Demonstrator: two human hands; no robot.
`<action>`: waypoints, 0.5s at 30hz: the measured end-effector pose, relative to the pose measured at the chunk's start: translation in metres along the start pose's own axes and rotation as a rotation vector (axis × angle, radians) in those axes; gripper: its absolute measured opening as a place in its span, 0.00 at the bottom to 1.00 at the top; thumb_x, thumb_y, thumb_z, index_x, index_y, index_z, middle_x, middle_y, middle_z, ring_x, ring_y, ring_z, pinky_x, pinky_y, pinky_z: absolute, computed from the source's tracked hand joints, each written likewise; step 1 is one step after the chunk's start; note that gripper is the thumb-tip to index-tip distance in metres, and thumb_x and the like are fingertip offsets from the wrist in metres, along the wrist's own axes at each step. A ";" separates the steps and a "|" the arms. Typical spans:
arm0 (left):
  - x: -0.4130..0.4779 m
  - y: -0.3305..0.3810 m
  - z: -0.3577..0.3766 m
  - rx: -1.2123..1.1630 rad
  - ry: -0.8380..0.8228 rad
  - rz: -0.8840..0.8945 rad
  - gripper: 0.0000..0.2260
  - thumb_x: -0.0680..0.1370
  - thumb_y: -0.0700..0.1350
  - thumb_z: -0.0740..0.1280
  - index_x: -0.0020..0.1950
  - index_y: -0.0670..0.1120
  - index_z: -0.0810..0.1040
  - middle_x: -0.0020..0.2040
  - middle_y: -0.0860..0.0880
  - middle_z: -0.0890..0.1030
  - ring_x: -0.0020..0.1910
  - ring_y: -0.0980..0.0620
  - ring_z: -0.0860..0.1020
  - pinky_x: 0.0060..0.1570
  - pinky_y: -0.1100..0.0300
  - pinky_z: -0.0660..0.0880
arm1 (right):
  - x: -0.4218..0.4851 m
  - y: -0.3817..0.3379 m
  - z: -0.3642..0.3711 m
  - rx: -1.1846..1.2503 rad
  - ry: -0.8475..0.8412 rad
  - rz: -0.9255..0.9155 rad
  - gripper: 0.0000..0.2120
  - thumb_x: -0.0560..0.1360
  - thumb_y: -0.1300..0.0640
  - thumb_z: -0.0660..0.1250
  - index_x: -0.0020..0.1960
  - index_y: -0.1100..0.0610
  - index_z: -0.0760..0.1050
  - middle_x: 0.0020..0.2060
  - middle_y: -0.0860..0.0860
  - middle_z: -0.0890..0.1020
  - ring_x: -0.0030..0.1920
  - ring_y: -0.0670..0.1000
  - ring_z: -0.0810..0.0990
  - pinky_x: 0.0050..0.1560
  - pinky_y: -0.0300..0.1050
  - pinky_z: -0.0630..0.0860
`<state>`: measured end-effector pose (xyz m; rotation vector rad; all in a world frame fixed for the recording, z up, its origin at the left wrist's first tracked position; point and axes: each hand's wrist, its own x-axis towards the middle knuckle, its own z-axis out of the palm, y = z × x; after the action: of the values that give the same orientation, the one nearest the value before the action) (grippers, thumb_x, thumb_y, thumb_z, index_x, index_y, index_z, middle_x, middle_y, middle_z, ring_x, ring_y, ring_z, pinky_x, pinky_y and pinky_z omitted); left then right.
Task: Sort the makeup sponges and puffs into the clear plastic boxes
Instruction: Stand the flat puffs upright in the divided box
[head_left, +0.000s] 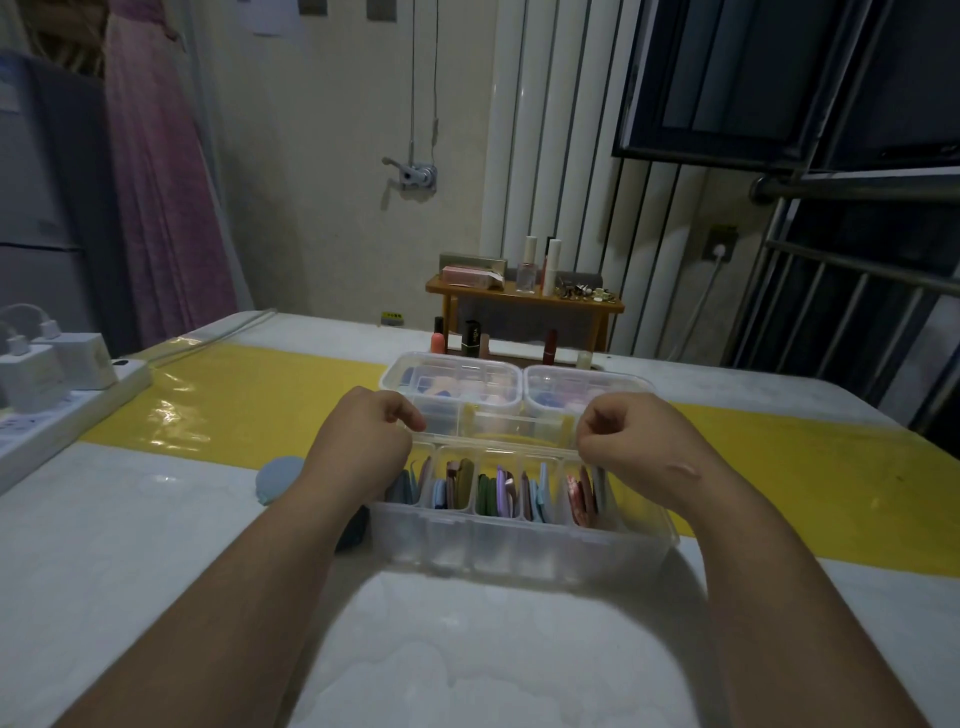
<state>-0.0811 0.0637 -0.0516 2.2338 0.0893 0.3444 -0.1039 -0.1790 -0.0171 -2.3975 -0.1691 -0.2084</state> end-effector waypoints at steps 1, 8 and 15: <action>0.000 0.000 0.000 0.000 -0.002 0.000 0.17 0.70 0.30 0.60 0.38 0.52 0.78 0.40 0.51 0.76 0.32 0.44 0.77 0.29 0.58 0.70 | -0.001 -0.001 -0.001 0.008 0.016 -0.005 0.05 0.70 0.63 0.67 0.35 0.57 0.79 0.33 0.52 0.80 0.35 0.50 0.77 0.36 0.45 0.76; 0.001 -0.001 0.000 -0.017 -0.006 -0.004 0.17 0.71 0.30 0.60 0.38 0.52 0.78 0.40 0.48 0.77 0.33 0.43 0.78 0.31 0.56 0.72 | 0.000 0.000 0.000 -0.128 -0.069 0.087 0.08 0.70 0.64 0.69 0.37 0.53 0.81 0.36 0.50 0.83 0.42 0.52 0.82 0.47 0.51 0.82; 0.001 -0.002 0.001 -0.002 -0.007 0.009 0.17 0.71 0.30 0.60 0.38 0.52 0.78 0.49 0.47 0.76 0.33 0.45 0.77 0.29 0.60 0.68 | -0.006 -0.006 -0.005 -0.096 -0.046 0.045 0.04 0.69 0.57 0.70 0.36 0.51 0.81 0.36 0.48 0.82 0.41 0.52 0.81 0.45 0.54 0.81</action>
<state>-0.0795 0.0647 -0.0530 2.2336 0.0753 0.3411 -0.1118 -0.1788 -0.0106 -2.5004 -0.1290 -0.1440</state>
